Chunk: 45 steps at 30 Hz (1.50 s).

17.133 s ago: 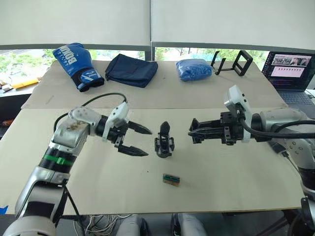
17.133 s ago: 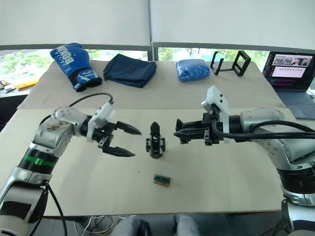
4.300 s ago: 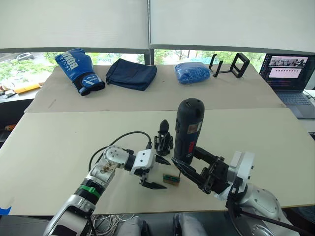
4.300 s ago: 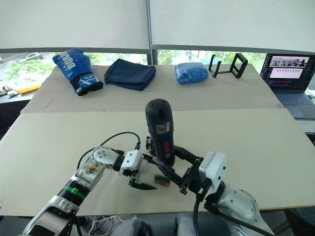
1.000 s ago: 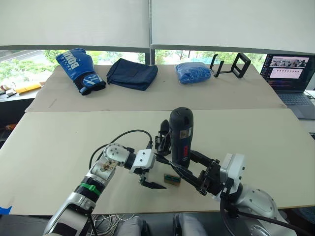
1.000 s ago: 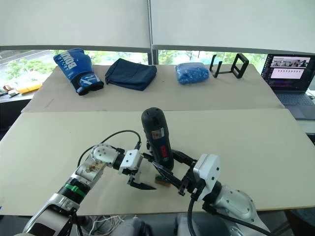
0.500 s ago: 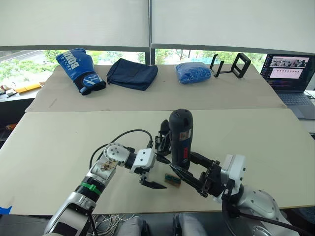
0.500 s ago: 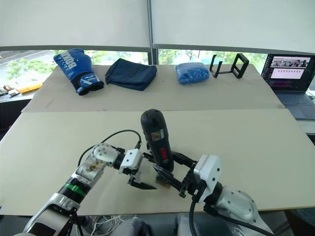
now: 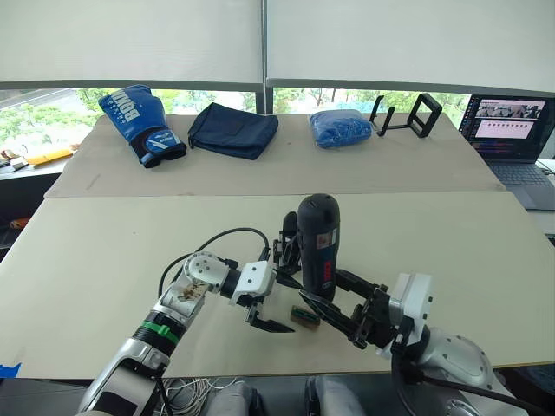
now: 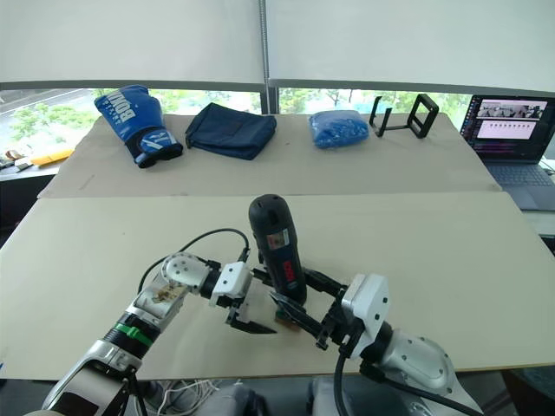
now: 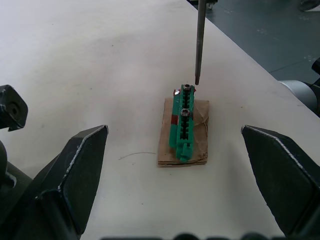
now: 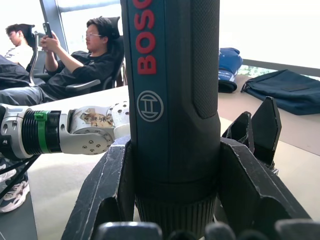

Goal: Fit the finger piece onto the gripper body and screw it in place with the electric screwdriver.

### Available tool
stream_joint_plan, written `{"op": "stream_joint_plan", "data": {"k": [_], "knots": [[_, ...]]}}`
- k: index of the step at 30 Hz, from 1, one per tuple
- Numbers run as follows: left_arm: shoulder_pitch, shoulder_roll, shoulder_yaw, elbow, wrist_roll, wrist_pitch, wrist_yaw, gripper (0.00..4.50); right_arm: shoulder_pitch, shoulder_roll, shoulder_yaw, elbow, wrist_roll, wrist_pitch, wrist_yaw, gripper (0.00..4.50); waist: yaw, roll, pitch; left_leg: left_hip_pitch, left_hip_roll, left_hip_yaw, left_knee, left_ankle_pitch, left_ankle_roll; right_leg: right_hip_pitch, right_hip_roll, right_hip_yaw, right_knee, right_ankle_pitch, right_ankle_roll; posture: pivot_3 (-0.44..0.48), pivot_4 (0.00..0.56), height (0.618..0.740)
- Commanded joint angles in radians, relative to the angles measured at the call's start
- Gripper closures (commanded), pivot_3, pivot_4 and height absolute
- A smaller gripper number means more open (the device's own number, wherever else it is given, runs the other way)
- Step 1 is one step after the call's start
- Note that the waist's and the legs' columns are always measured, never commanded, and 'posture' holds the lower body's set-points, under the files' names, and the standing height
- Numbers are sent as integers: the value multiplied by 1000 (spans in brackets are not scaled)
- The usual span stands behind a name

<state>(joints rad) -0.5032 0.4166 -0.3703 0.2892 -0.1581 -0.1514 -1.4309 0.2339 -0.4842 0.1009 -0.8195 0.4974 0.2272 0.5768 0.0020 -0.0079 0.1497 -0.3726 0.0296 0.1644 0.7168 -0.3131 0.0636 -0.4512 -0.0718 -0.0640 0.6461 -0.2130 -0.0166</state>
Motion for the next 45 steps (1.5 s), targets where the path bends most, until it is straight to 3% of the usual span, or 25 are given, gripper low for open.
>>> {"op": "stream_joint_plan", "data": {"k": [1, 45], "knots": [[-16, -5, 3, -19, -9, -9, -3, 0, -29, 8, -29, -93, 65, 2, -20, 2603, 0, 0, 0, 0, 0, 0, 0, 0, 0, 0, 0, 0, 0, 0, 0, 0, 150, 740], [-20, -4, 7, -18, -12, -8, -7, 0, -27, 49, 11, -26, -36, -27, -2, 2603, 1, 0, 0, 0, 0, 0, 0, 0, 0, 0, 0, 0, 0, 0, 0, 0, 150, 740]]}}
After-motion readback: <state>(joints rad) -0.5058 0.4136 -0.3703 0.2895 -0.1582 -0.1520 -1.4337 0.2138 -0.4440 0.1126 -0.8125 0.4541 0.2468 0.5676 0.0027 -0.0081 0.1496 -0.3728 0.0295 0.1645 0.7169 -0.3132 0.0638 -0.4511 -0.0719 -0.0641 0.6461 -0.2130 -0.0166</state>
